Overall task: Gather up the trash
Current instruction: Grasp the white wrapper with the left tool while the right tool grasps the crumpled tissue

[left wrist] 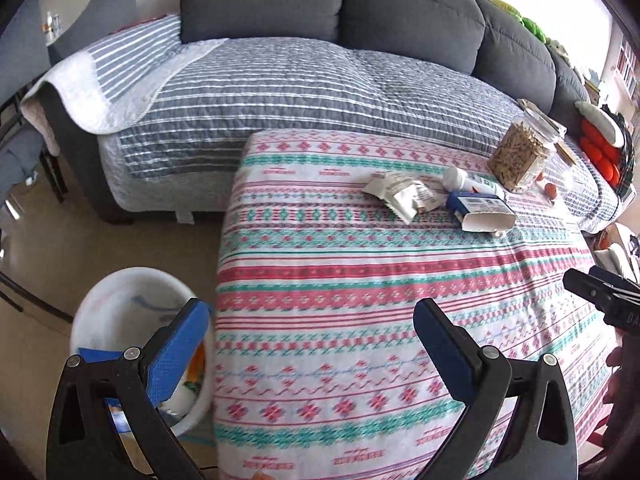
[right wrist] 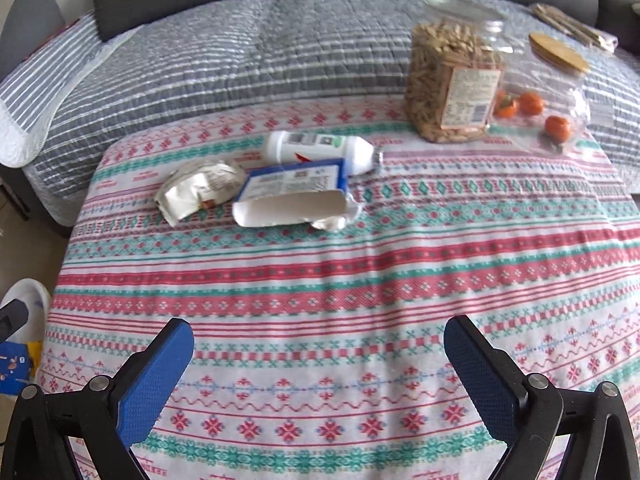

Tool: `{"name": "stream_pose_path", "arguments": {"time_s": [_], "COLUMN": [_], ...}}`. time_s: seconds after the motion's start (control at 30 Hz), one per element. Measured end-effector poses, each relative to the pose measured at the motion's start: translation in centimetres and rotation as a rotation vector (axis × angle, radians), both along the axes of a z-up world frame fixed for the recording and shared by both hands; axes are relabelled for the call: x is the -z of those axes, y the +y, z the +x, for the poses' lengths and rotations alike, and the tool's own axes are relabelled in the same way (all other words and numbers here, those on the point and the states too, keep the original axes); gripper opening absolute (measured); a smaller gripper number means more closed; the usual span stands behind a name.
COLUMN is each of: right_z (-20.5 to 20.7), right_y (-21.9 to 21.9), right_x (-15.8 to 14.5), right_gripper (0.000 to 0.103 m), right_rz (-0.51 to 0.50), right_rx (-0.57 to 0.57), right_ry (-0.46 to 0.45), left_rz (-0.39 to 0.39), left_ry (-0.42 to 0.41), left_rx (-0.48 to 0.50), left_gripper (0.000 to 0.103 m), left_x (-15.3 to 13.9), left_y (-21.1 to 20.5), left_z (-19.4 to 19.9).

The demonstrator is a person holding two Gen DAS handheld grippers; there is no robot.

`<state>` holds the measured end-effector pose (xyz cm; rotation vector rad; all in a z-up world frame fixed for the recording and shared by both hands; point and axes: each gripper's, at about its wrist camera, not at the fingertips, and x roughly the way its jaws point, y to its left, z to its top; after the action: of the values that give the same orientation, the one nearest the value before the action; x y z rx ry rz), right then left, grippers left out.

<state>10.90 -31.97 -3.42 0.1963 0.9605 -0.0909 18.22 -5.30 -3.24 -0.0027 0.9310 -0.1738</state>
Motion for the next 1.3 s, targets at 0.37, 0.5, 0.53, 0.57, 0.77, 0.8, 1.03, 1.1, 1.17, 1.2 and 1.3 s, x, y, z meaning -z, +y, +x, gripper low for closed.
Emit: {"name": "stream_pose_path", "arguments": {"time_s": [0.37,0.5,0.53,0.57,0.77,0.8,1.03,1.1,1.17,1.2,1.3], "right_z": [2.8,4.3,4.5,4.7,6.0,6.4,8.8,9.6,10.3,10.6,11.1], "right_y": [-6.4,-7.1,-7.1,-7.0,-6.8,-6.7,-3.7,-2.7,-1.9,-1.7,-1.1], "right_x": [1.0,3.0,3.5,4.1,6.9,7.2,8.2,8.5,8.8,8.9,8.9], "right_gripper": [0.103,0.103,0.103,0.103,0.102,0.1,0.086,0.08,0.073,0.065,0.037], "right_rz": [-0.001,-0.001,-0.005,-0.008,0.005,0.0,-0.074,-0.093,-0.116,-0.126,-0.114], "right_rx": [0.002,-0.024,-0.034,-0.045,-0.095,-0.104,-0.216,-0.24,-0.256,-0.261,-0.281], "right_ry": [-0.015,-0.015,-0.016,-0.021,-0.08,-0.09,-0.114,-0.11,-0.104,-0.103,-0.094], "left_rz": [0.075,0.115,0.109,0.106,0.111,0.111,0.072,0.058,0.053,0.048,0.041], "left_ry": [0.032,-0.019,-0.031,-0.041,-0.073,-0.073,-0.062,-0.062,-0.057,-0.055,-0.047], "left_rx": [0.093,0.149,0.172,0.189,0.239,0.246,0.273,0.284,0.296,0.298,0.297], "left_gripper": [0.103,0.103,0.103,0.103,0.098,0.096,0.076,0.073,0.069,0.065,0.052], "left_x": [2.9,4.1,4.4,4.8,6.5,6.8,8.4,8.6,8.6,8.6,8.5], "left_y": [-5.6,-8.2,-8.8,-9.2,-10.8,-10.9,-11.1,-11.2,-11.4,-11.4,-11.5], "left_z": [6.4,8.6,9.0,9.5,11.8,12.2,14.4,14.6,14.8,14.9,15.1]}}
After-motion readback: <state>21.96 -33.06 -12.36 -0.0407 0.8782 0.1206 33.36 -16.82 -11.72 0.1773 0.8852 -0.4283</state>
